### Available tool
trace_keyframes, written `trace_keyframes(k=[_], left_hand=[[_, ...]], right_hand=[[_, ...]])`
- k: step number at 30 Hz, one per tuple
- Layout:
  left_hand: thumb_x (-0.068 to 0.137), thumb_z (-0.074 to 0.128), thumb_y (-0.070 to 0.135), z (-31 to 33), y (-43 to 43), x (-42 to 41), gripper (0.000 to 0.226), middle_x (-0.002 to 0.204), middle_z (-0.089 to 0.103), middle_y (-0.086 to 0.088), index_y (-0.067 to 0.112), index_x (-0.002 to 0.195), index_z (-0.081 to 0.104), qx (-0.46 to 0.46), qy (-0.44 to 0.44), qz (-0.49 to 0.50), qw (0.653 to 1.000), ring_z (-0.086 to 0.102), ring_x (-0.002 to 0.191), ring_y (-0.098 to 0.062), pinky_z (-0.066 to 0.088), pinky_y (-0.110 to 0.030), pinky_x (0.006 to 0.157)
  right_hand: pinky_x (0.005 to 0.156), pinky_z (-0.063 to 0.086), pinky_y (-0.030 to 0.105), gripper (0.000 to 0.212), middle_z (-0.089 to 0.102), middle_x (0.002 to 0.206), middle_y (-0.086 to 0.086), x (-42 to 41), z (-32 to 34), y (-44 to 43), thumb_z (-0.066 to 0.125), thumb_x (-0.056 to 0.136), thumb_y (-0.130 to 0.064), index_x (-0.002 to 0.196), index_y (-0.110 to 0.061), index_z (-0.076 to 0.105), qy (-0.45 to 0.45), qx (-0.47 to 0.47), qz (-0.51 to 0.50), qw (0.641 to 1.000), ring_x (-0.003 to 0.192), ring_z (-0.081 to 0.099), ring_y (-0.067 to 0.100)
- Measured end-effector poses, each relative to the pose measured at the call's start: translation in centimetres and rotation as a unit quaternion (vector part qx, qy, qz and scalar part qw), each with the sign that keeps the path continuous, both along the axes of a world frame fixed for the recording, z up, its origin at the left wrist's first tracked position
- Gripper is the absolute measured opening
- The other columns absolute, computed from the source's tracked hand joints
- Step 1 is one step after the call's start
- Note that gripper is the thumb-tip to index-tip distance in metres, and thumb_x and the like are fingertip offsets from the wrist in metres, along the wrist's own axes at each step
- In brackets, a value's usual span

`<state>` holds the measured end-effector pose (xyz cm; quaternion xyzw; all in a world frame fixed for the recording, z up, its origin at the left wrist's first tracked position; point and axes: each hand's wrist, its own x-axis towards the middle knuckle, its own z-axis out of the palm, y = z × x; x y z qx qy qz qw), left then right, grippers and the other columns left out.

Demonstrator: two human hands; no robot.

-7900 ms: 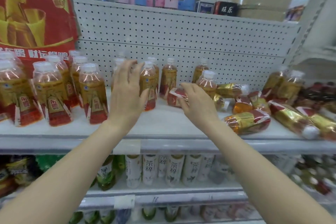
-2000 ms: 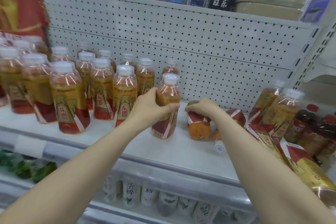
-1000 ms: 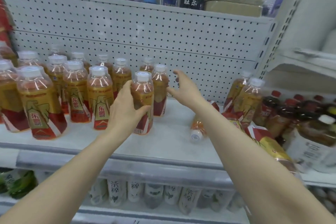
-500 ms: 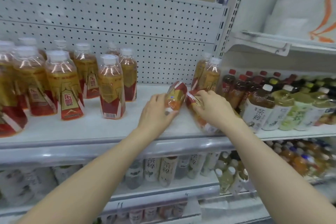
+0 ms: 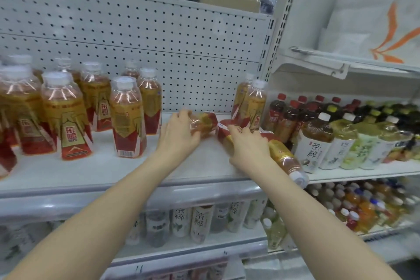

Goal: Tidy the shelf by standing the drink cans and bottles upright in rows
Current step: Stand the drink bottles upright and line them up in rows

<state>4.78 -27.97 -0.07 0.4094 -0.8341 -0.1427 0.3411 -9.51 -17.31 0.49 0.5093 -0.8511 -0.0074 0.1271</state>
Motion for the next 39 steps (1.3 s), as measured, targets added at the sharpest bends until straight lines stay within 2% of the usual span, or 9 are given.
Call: trace_keyframes(k=[5,9,11,13,19,25,33,36,39], left_hand=[[0.087,0.066,0.033,4.9,0.0,2.7,0.05,0.114,0.06,-0.01,0.014,0.129,0.045,-0.059,-0.002,0.019,0.998,0.057,0.106,-0.033,0.037,-0.038,0.081],[0.09,0.065,0.034,7.1,0.3,3.5,0.055,0.106,0.066,-0.004,0.015,0.136,0.043,-0.065,0.011,0.026,0.997,0.061,0.102,-0.029,0.043,-0.04,0.088],[0.091,0.064,0.035,7.3,0.2,3.7,0.058,0.086,0.062,0.005,0.016,0.14,0.04,-0.048,0.018,0.028,0.998,0.061,0.094,-0.027,0.043,-0.038,0.086],[0.089,0.065,0.04,7.1,-0.1,3.9,0.063,0.081,0.06,0.005,0.018,0.141,0.038,-0.021,0.029,0.032,0.999,0.062,0.098,-0.03,0.045,-0.04,0.088],[0.086,0.068,0.045,6.6,-0.4,4.3,0.067,0.116,0.065,-0.003,0.017,0.139,0.041,0.004,0.07,0.038,0.997,0.06,0.11,-0.025,0.045,-0.039,0.094],[0.085,0.068,0.049,5.7,-0.8,4.1,0.069,0.131,0.059,0.001,0.022,0.141,0.039,0.007,0.102,0.036,0.994,0.056,0.119,-0.021,0.044,-0.04,0.099],[0.087,0.069,0.045,4.8,-0.9,3.9,0.08,0.147,0.044,-0.005,0.02,0.15,0.026,-0.008,0.079,0.042,0.996,0.044,0.134,-0.024,0.037,-0.044,0.106],[0.086,0.072,0.037,4.0,-0.5,4.1,0.087,0.151,0.039,-0.006,0.017,0.153,0.021,-0.008,0.076,0.045,0.996,0.04,0.137,-0.026,0.036,-0.046,0.108],[0.084,0.076,0.032,2.9,-0.3,4.2,0.09,0.148,0.043,-0.008,0.016,0.153,0.02,0.0,0.078,0.049,0.996,0.043,0.135,-0.029,0.039,-0.049,0.107]], right_hand=[[0.079,0.046,0.042,0.064,0.055,0.119,0.011,-0.6,3.7,-1.5,0.066,0.085,-0.036,0.139,-0.022,0.034,-0.034,-0.083,0.043,0.995,0.105,0.056,0.039],[0.073,0.044,0.036,0.057,0.058,0.115,0.007,-1.8,7.0,-3.8,0.069,0.08,-0.028,0.131,-0.02,0.046,-0.091,-0.171,0.075,0.978,0.102,0.058,0.034],[0.077,0.051,0.038,0.056,0.059,0.114,0.006,-2.3,7.8,-5.2,0.074,0.076,-0.028,0.126,-0.02,0.052,-0.145,-0.211,0.096,0.962,0.098,0.059,0.029],[0.085,0.054,0.044,0.058,0.06,0.119,0.005,-2.5,8.2,-6.4,0.078,0.074,-0.033,0.125,-0.02,0.054,-0.184,-0.233,0.11,0.949,0.105,0.058,0.028],[0.1,0.045,0.042,0.067,0.057,0.132,0.007,-2.1,7.8,-9.7,0.08,0.076,-0.034,0.135,-0.017,0.052,-0.223,-0.261,0.156,0.926,0.122,0.051,0.026],[0.103,0.035,0.034,0.064,0.045,0.143,0.007,-1.8,6.8,-11.1,0.07,0.089,-0.032,0.146,-0.018,0.042,-0.224,-0.248,0.184,0.924,0.13,0.043,0.024],[0.108,0.036,0.039,0.06,0.035,0.153,0.009,-2.8,7.4,-9.0,0.055,0.099,-0.036,0.152,-0.02,0.031,-0.204,-0.176,0.201,0.942,0.136,0.041,0.026],[0.107,0.039,0.042,0.055,0.038,0.152,0.008,-3.7,7.7,-6.0,0.05,0.101,-0.036,0.151,-0.022,0.032,-0.179,-0.176,0.169,0.953,0.132,0.046,0.025],[0.095,0.05,0.048,0.054,0.048,0.141,0.01,-4.3,6.8,-2.2,0.053,0.096,-0.042,0.144,-0.021,0.039,-0.089,-0.156,0.075,0.981,0.117,0.056,0.032]])
